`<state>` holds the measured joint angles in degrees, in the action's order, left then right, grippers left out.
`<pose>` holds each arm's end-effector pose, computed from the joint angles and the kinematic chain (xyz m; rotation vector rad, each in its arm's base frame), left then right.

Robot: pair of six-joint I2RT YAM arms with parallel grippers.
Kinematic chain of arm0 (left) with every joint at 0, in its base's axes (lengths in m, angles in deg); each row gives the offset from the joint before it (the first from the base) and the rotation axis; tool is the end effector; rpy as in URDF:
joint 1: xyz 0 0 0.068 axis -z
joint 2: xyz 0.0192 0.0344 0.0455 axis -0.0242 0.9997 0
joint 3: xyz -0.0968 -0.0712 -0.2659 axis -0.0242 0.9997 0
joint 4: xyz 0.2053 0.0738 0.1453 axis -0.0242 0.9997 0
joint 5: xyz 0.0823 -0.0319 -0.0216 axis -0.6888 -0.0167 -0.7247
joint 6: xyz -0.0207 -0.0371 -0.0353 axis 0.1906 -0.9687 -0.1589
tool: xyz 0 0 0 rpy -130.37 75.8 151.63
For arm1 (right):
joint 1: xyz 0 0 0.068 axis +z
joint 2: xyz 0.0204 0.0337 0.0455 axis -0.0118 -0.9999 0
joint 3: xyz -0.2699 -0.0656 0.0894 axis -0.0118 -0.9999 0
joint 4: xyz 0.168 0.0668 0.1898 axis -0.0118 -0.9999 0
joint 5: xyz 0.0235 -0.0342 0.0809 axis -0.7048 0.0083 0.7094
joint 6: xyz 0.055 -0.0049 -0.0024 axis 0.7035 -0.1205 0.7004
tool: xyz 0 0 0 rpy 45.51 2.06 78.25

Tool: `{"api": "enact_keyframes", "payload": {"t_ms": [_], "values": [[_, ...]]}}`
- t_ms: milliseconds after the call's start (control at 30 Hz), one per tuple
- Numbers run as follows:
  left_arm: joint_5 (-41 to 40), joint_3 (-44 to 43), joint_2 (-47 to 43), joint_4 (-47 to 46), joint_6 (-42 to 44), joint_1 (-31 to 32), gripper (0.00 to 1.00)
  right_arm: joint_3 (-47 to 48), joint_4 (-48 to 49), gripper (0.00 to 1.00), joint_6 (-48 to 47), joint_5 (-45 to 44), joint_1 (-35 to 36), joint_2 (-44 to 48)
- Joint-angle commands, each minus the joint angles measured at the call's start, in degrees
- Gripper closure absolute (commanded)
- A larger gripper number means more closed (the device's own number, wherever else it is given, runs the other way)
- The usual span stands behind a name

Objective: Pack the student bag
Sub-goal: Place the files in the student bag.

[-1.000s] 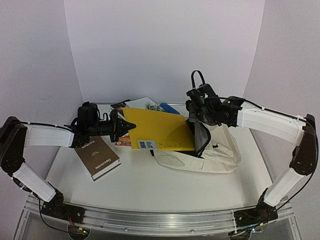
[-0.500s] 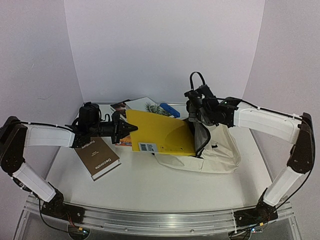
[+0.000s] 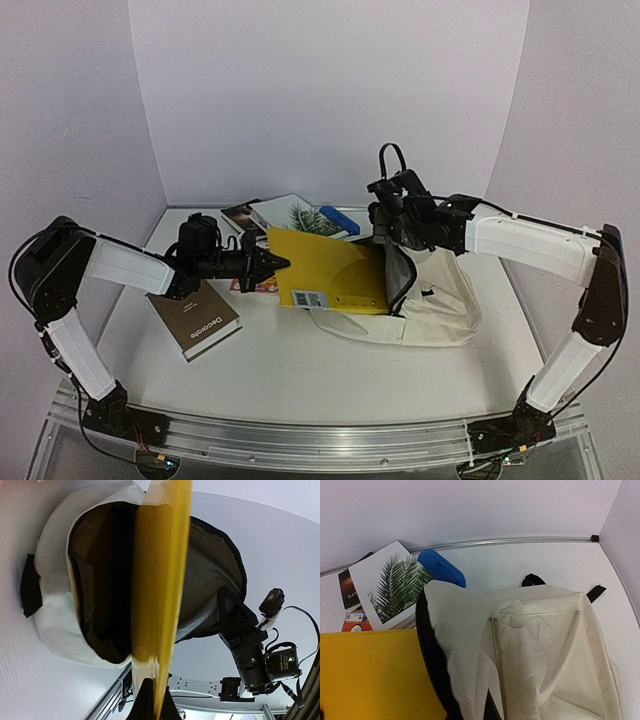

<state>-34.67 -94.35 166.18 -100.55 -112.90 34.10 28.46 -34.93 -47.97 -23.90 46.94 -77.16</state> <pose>0.2837 -0.2121 0.2178 -0.3106 2.2956 -1.8981 0.2787 0.2638 0.3287 0.0247 2.1490 0.2037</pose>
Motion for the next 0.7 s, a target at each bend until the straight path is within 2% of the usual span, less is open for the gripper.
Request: {"api": "enact_keyframes", "payload": {"t_ms": [0,400,667], "values": [[1.57,-6.25,3.48,-10.83,-0.26,0.92,1.00,1.36,5.23,1.00,-0.51,2.48,-0.35,2.25],[3.38,-19.79,17.39,-3.82,7.10,3.79,1.00,1.26,8.50,1.00,-0.81,12.28,-0.31,3.73],[2.11,-26.49,23.10,2.84,11.12,5.77,1.00,0.48,11.23,1.00,-0.16,17.02,-0.12,4.66]]}}
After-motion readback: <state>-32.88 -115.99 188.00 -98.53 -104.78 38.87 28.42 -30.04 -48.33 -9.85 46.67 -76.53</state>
